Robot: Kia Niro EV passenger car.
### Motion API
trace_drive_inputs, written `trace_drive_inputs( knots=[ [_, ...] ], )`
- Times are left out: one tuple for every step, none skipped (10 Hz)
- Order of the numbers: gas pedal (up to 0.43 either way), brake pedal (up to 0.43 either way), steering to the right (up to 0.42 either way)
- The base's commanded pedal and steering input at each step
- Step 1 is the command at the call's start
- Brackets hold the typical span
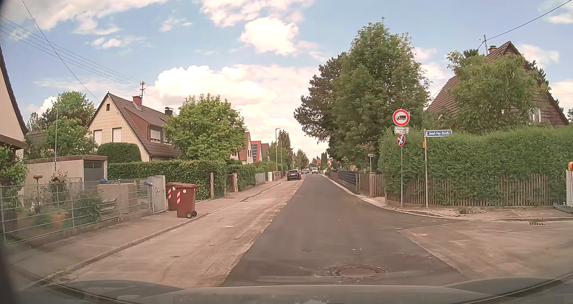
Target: Follow the waypoints while adhering to traffic rules and regulations
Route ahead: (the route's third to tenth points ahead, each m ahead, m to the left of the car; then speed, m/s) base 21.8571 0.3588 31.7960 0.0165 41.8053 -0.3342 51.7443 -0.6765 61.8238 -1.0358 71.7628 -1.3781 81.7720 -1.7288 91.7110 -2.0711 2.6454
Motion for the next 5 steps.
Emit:
trace_drive_inputs(
  knots=[
    [0.0, 0.03, 0.003],
    [0.0, 0.03, -0.002],
    [0.0, 0.037, -0.012],
    [0.0, 0.03, -0.015],
    [0.0, 0.024, -0.012]
  ],
)
